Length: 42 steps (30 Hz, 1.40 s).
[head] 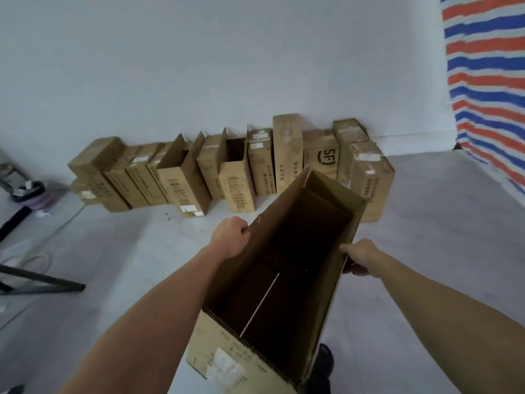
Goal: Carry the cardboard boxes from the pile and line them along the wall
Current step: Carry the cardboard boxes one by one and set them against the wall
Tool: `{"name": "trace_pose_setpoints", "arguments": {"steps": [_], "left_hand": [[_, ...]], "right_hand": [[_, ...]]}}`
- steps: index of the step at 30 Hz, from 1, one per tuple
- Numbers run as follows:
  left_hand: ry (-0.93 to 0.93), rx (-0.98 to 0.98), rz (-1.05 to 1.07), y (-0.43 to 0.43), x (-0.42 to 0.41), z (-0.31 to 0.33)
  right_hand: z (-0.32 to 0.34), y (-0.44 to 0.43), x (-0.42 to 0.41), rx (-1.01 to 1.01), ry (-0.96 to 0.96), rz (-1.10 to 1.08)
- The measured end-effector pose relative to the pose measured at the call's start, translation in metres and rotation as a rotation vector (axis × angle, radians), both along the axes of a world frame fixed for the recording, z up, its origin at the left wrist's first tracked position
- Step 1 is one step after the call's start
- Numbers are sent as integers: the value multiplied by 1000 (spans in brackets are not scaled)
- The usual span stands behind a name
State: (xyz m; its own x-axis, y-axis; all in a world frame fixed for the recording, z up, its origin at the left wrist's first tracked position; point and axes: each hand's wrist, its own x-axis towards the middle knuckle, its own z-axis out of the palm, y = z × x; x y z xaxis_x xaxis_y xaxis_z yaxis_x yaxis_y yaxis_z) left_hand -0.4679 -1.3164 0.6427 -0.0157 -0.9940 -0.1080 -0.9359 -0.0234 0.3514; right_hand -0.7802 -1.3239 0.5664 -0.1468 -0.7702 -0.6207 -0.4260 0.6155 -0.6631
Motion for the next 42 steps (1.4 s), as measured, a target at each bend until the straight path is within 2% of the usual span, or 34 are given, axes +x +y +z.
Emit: {"name": "trace_pose_setpoints", "arguments": {"steps": [6,9,15,22,27,34,42], "left_hand": [[-53,65,-63,-161,-1,-3],[-71,85,-97,-245,3,0],[-69,100,-73,-370,10,-8],[-48,205,-116,-569,0,-65],[-155,227,-145,-704,-10,-78],[-268,222,-211,-842,-47,-104],[-359,312,-247,-997,-114,-191]], "right_hand": [[-33,-155,-4,127,-118,-84],[-32,-233,-2,164,-104,-43],[-22,-341,0,209,-151,-111],[-69,-501,-6,244,-188,-352],[-73,-605,1,277,-199,-446],[-103,-704,-6,332,-302,-552],[-194,-836,-45,461,-418,-686]]}}
